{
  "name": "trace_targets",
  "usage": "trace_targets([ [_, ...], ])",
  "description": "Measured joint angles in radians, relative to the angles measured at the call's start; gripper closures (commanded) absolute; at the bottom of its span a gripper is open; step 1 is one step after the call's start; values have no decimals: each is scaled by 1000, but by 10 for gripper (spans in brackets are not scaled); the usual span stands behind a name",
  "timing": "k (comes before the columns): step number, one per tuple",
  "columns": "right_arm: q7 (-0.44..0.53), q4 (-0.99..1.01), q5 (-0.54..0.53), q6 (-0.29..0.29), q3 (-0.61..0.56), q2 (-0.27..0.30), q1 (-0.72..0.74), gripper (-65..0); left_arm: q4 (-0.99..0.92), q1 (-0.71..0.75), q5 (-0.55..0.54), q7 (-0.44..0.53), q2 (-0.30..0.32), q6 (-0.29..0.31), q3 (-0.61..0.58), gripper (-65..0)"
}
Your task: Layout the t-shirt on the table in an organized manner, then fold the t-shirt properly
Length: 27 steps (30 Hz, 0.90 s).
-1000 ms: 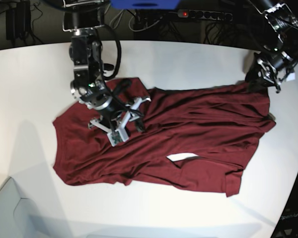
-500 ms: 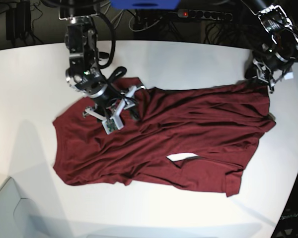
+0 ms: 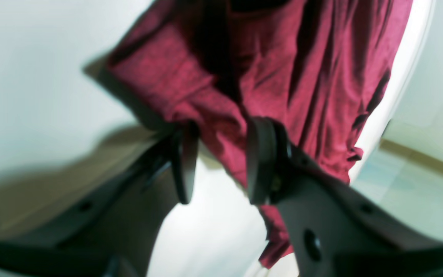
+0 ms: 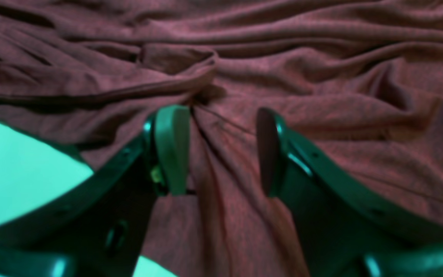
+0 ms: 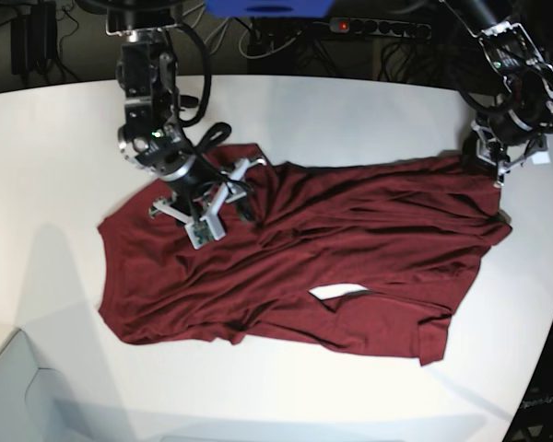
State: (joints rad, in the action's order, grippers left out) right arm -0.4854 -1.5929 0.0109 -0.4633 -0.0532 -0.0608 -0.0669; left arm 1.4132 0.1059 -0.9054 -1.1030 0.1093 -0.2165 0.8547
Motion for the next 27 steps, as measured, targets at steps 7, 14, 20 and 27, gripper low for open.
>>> trace_targets([
  [7, 0, 0, 0, 0, 7, 20, 0, -290, 93, 75, 50, 12, 17, -13, 3, -220],
  [14, 2, -1, 0, 0, 6, 19, 0, -290, 41, 61, 31, 22, 51, -12, 2, -218],
  [20, 3, -1, 0, 0, 17, 19, 0, -290, 28, 60, 69, 99, 77, -4, -65, -216],
  [27, -1, -2, -3, 0, 79, 19, 0, -291, 21, 51, 121, 185, 89, -3, -171, -73],
])
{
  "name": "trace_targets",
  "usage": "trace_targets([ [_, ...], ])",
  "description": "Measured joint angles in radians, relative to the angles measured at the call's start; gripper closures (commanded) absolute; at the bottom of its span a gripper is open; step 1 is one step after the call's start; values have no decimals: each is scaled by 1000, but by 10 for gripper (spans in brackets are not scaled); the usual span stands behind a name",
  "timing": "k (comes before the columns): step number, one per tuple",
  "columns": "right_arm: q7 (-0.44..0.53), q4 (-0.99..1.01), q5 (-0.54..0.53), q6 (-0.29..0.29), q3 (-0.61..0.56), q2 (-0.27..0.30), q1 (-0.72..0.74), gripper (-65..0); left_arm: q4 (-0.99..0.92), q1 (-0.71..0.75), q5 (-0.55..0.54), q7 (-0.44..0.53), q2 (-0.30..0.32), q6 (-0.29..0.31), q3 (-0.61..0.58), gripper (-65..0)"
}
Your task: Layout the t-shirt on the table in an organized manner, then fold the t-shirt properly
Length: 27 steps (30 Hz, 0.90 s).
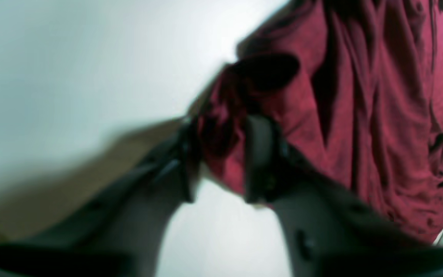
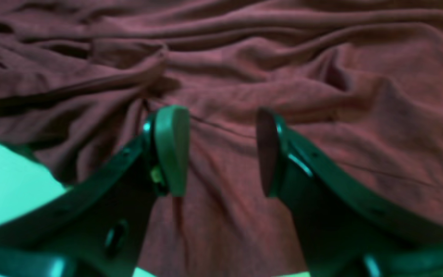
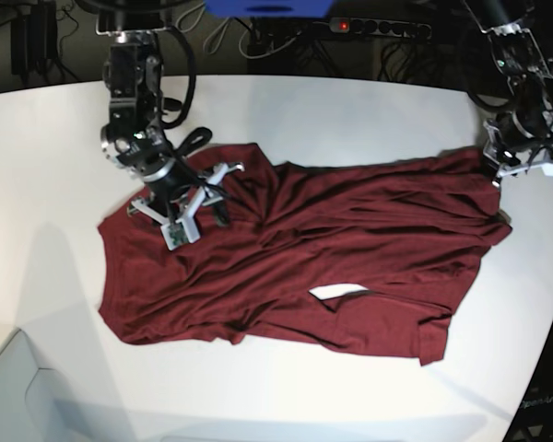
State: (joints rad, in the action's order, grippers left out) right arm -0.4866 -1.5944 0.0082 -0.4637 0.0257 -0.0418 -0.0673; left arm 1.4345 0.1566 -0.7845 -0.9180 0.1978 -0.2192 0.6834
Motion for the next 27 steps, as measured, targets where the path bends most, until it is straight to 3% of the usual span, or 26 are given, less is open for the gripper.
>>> trace_targets([
  [2, 1, 0, -1, 0, 7, 0, 0, -291, -2, 3, 0, -1, -2, 1, 2, 0],
  [8, -5, -37, 5, 0, 27, 0, -46, -291, 10, 11, -1, -24, 1, 2, 2, 0],
  [13, -2, -127, 0, 0, 24, 0, -98, -291, 89, 27, 23, -182, 13, -13, 12, 0],
  [21, 1, -145, 1, 0, 22, 26, -140, -291, 290, 13, 23, -367, 18, -10, 199, 0],
  [27, 1, -145, 3, 0, 22, 26, -164, -291, 337, 10, 19, -370, 71, -10, 227, 0],
])
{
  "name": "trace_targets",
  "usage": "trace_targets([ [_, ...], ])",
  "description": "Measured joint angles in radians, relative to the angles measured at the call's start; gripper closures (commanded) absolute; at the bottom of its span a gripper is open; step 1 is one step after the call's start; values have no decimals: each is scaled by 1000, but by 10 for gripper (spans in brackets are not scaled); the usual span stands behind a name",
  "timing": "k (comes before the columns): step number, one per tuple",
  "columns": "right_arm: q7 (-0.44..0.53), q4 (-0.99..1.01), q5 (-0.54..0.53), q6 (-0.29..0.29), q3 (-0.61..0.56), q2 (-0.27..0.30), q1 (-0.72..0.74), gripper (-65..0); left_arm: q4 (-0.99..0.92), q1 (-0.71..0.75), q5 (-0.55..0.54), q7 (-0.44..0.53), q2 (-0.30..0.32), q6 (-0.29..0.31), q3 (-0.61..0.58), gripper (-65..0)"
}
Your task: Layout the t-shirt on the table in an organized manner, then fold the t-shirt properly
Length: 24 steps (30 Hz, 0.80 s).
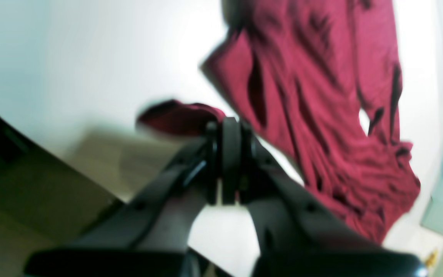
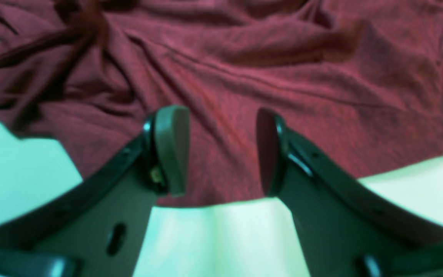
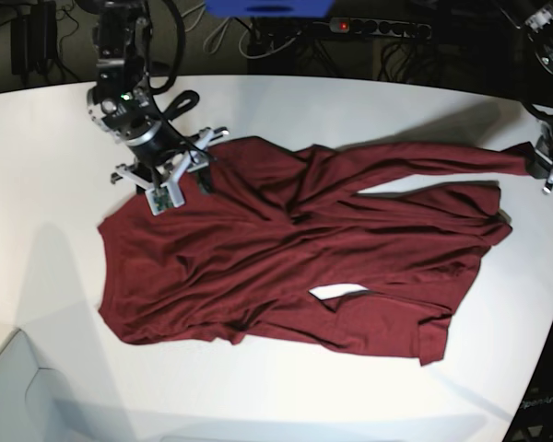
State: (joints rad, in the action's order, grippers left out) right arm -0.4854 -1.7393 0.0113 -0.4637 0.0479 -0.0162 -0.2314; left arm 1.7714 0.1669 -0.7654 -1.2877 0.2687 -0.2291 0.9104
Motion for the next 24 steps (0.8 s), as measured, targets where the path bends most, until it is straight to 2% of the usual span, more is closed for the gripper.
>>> trace_targets([
  [3, 8, 0, -1, 0, -5, -1, -14, -291, -3, 8, -2, -24, 9, 0, -3, 0],
  [7, 0, 0, -2, 0, -3, 0, -39, -291, -4, 3, 3, -7, 53, 0, 0, 0],
  [13, 7, 24, -5, 0, -5, 0, -37, -291, -70, 0, 6, -10, 48, 0, -1, 0],
  [18, 5, 96, -2, 0, -4, -1, -4, -291, -204, -38, 0, -1, 53, 2, -2, 0],
  [22, 12, 156, -5, 0, 0, 0, 23, -291, -276, -26, 12, 93, 72, 0, -5, 0],
  [24, 27, 158, -8, 0, 2, 0, 11, -290, -291, -26, 4, 95, 75, 0, -5, 0],
])
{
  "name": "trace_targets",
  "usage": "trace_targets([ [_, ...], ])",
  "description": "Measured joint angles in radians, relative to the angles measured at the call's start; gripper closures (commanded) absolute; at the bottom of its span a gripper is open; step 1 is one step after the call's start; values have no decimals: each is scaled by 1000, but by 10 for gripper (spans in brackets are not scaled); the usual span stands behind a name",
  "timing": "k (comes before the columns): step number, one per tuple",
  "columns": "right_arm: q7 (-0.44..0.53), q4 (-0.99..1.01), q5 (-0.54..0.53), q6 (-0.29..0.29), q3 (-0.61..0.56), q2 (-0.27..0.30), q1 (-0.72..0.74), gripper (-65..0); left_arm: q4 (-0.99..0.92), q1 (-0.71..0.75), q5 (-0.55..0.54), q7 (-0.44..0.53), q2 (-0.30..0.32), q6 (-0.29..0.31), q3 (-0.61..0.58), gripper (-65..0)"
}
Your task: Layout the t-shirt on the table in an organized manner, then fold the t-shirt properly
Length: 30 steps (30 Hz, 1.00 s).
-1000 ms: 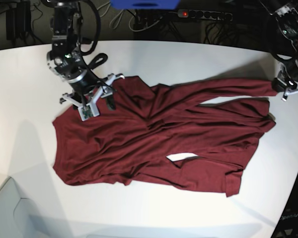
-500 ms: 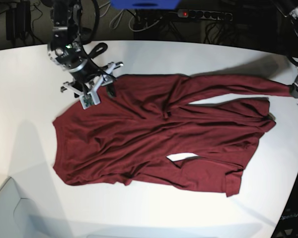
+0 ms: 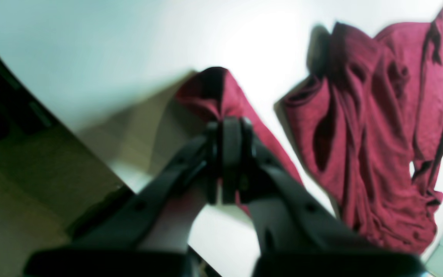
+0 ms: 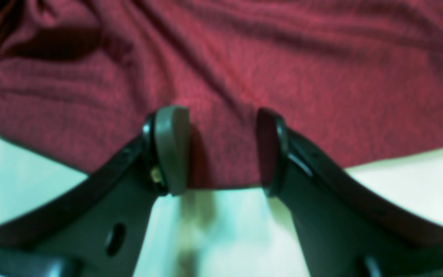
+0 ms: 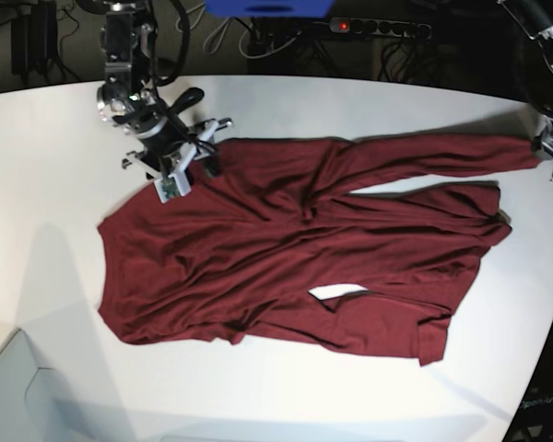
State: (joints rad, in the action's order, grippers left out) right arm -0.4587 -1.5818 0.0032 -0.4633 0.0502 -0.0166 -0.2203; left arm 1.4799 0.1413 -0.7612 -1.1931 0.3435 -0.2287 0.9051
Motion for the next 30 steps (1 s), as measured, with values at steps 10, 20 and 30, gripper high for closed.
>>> trace_targets([
  [10, 45, -11, -22, 0, 0, 87, -62, -290, -16, 2, -2, -5, -15, 0, 0, 0],
  [20, 50, -58, -28, -8, 76, 137, -146, -290, -14, -3, -10, -6, -40, 0, 0, 0],
  [30, -20, -193, 2, -8, 89, 134, -206, -291, -14, 0, -126, -7, -71, 1, 0, -4],
])
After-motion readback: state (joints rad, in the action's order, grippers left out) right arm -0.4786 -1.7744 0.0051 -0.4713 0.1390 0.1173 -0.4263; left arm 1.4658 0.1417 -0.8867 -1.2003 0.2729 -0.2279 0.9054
